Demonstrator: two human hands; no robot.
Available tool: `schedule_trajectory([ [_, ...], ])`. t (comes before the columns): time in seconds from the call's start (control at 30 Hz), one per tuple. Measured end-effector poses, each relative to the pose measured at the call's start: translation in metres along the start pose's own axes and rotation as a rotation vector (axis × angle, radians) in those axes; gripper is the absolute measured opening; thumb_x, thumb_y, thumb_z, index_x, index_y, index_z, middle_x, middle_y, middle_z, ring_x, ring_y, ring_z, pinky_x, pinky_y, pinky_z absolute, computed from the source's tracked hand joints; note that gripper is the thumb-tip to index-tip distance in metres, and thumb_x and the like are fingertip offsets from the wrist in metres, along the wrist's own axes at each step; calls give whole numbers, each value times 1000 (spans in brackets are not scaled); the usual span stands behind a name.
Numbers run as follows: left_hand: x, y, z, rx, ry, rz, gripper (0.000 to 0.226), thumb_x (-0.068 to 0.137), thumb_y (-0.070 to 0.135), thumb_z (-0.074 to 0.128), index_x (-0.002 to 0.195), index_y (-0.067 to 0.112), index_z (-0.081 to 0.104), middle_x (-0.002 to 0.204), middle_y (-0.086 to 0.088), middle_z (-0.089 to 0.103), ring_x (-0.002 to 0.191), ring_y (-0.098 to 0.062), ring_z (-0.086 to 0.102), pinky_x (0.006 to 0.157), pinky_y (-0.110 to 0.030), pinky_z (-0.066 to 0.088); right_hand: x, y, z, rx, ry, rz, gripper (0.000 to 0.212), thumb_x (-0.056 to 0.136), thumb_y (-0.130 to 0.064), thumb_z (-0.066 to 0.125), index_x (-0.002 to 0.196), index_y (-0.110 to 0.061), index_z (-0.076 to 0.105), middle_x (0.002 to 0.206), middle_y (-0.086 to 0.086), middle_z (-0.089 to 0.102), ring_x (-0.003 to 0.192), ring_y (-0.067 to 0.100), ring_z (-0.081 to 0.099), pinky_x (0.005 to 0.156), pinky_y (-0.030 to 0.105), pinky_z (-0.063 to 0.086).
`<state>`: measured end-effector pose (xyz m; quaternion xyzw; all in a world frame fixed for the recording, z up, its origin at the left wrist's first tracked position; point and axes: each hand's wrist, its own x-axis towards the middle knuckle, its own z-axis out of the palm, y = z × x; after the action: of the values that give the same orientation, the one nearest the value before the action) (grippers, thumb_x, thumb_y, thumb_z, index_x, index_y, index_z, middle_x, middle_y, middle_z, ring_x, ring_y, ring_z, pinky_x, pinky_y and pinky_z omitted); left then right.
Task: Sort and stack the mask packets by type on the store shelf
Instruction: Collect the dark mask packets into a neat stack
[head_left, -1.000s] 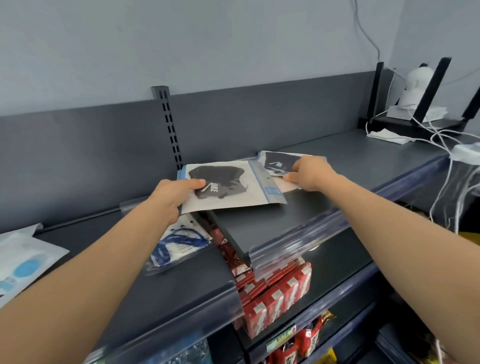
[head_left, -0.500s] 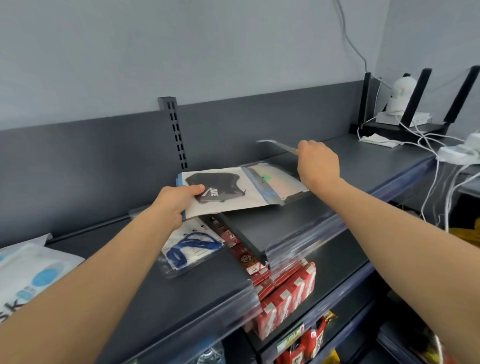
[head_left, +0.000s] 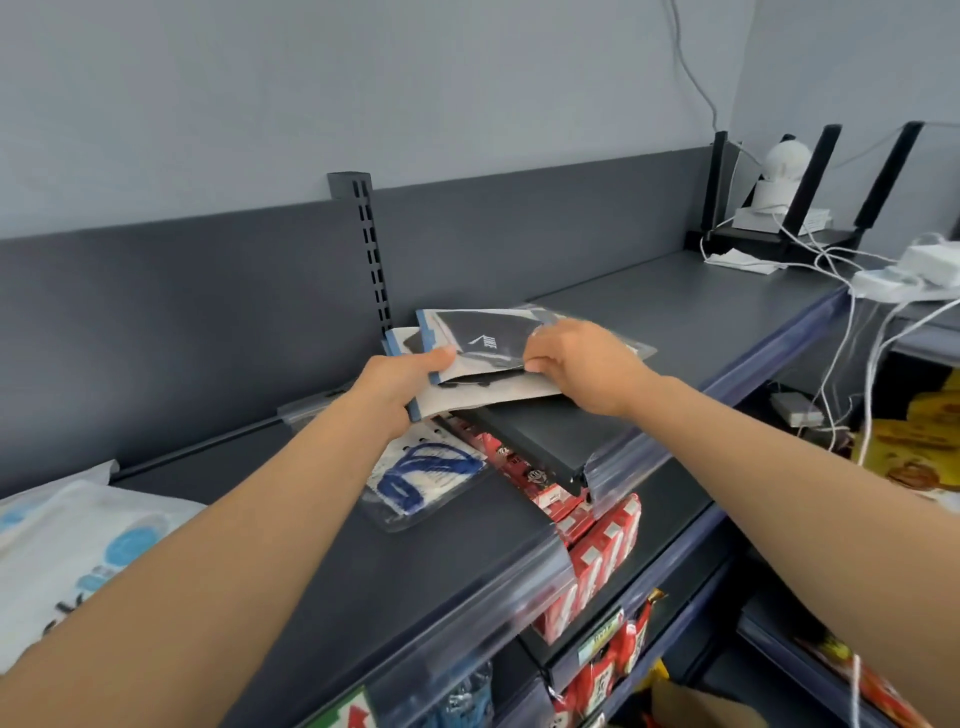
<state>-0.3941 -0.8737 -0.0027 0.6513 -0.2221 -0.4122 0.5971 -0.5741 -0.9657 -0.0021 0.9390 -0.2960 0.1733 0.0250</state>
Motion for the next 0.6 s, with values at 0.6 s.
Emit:
schedule_trajectory([
  [0.6, -18, -6, -36, 25, -13, 344, 41, 82, -3, 68, 113, 14, 47, 95, 2, 59, 84, -14, 58, 74, -27, 52, 6, -23, 0, 937, 219, 654, 53, 84, -45, 66, 124, -16, 48, 106, -5, 56, 94, 14, 56, 73, 23, 43],
])
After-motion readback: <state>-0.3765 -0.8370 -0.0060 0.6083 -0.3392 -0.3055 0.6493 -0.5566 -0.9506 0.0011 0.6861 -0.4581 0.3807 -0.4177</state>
